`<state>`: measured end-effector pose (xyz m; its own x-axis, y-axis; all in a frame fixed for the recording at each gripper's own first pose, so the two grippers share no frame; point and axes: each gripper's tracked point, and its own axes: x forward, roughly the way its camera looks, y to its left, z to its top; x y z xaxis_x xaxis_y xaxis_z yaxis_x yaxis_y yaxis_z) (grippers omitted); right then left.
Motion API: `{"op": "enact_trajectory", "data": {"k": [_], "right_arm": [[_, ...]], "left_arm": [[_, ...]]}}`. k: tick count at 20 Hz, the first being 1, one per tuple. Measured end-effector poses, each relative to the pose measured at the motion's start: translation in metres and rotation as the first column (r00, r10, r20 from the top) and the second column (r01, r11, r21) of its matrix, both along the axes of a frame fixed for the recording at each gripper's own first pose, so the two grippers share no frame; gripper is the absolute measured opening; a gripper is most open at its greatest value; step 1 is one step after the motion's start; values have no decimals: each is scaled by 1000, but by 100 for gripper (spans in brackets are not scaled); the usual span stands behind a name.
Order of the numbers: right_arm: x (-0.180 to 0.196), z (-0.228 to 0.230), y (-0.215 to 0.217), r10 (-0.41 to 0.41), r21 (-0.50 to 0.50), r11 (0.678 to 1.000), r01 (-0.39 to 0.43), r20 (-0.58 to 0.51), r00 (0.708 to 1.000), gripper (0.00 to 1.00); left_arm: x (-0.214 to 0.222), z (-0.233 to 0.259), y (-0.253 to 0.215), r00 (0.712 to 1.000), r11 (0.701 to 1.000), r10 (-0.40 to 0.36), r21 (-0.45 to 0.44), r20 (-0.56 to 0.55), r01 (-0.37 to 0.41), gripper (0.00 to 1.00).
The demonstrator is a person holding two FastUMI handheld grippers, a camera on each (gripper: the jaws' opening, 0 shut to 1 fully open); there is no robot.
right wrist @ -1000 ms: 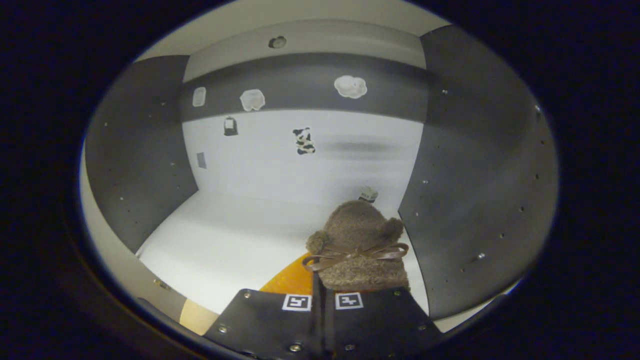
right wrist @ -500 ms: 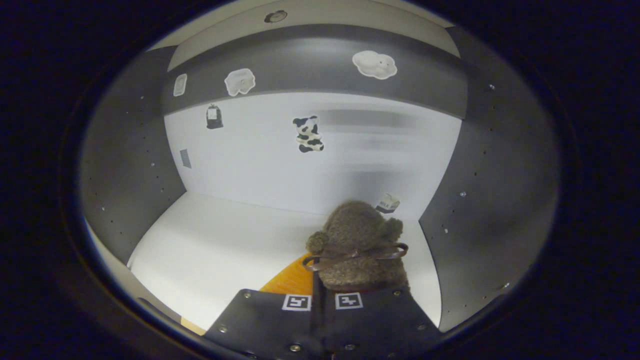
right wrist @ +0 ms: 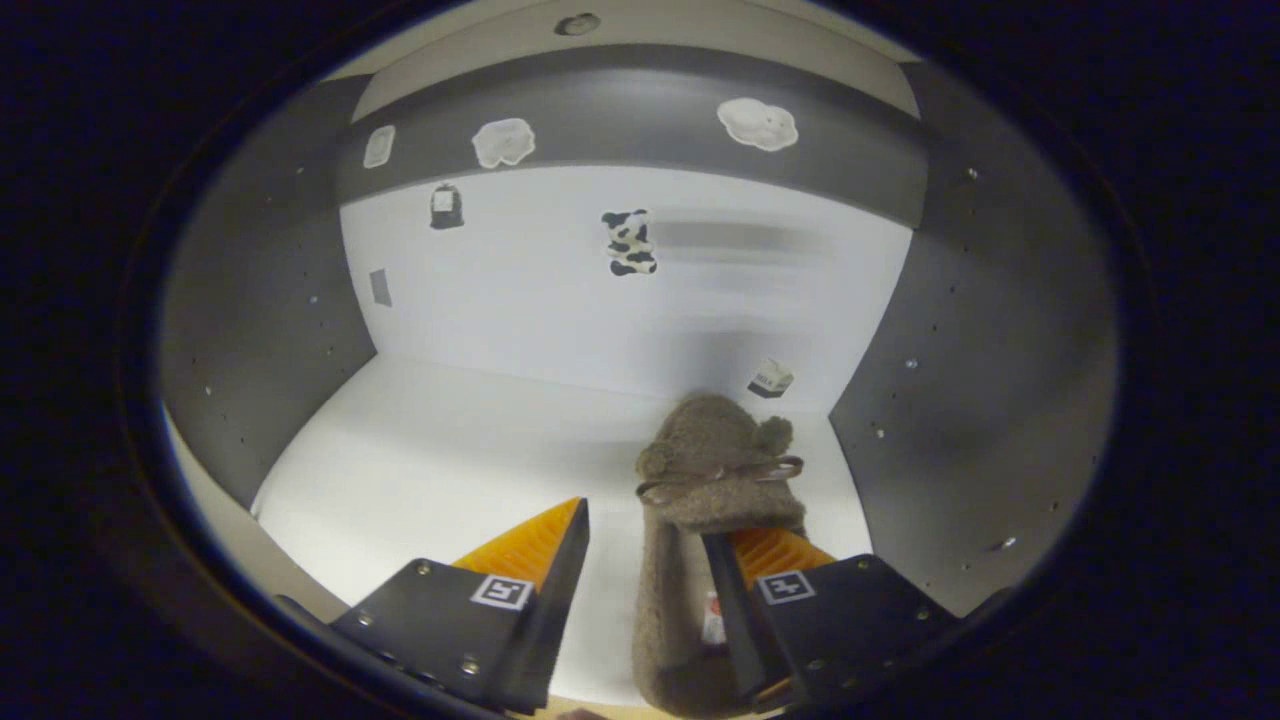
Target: Grab one shoe with the right hand and put it into the shoe cabinet, grab the other shoe with the left hand and put it into the shoe cabinet; then close the right door with the right hand and the left door with the left hand.
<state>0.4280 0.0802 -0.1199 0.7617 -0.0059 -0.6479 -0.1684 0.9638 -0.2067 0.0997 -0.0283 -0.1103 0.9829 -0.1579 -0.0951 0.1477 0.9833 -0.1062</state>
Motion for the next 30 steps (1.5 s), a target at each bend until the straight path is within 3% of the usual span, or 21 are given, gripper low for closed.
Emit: {"op": "enact_trajectory", "data": {"k": [1, 3, 5, 10, 14, 20, 22, 25, 28, 30], "right_arm": [[-8, 7, -2, 10, -26, 1000, -10, 17, 1000, 75], [-24, 31, 0, 45, -58, 998, -40, 92, 995, 81], [-47, 54, 0, 74, -65, 996, -64, 174, 982, 99], [-123, 104, -17, 72, -95, 995, -38, 391, 918, 98], [-196, 112, -20, 45, -7, 999, -49, 524, 851, 98], [-277, 73, -45, -42, 91, 996, -16, 605, 795, 98], [-297, 62, -47, -86, 163, 986, -17, 602, 794, 98], [-316, 50, -43, -65, 196, 978, -73, 615, 786, 98], [-321, 42, -50, -95, 220, 974, -55, 620, 779, 99], [-321, 39, -44, -85, 241, 966, -89, 626, 775, 98]], "left_arm": [[0, -2, 1, 1000, 1000, 4, -1, -10, -4, 96], [-1, -9, 1, 999, 1000, 3, -16, -35, -3, 96], [-1, -20, -1, 998, 1000, 1, -30, -70, -3, 96], [0, -48, -8, 991, 1000, -4, -24, -136, 1, 97], [-1, -87, -12, 974, 1000, -11, -4, -226, 11, 97], [-10, -157, -14, 923, 1000, -8, 10, -385, 13, 97], [-15, -181, -13, 902, 1000, 0, 26, -432, 12, 97], [-29, -221, -16, 855, 999, -1, 41, -519, 26, 98], [-34, -259, -14, 804, 998, 2, 46, -594, 32, 98], [-37, -280, -15, 766, 999, -3, 39, -643, 37, 97]]}}
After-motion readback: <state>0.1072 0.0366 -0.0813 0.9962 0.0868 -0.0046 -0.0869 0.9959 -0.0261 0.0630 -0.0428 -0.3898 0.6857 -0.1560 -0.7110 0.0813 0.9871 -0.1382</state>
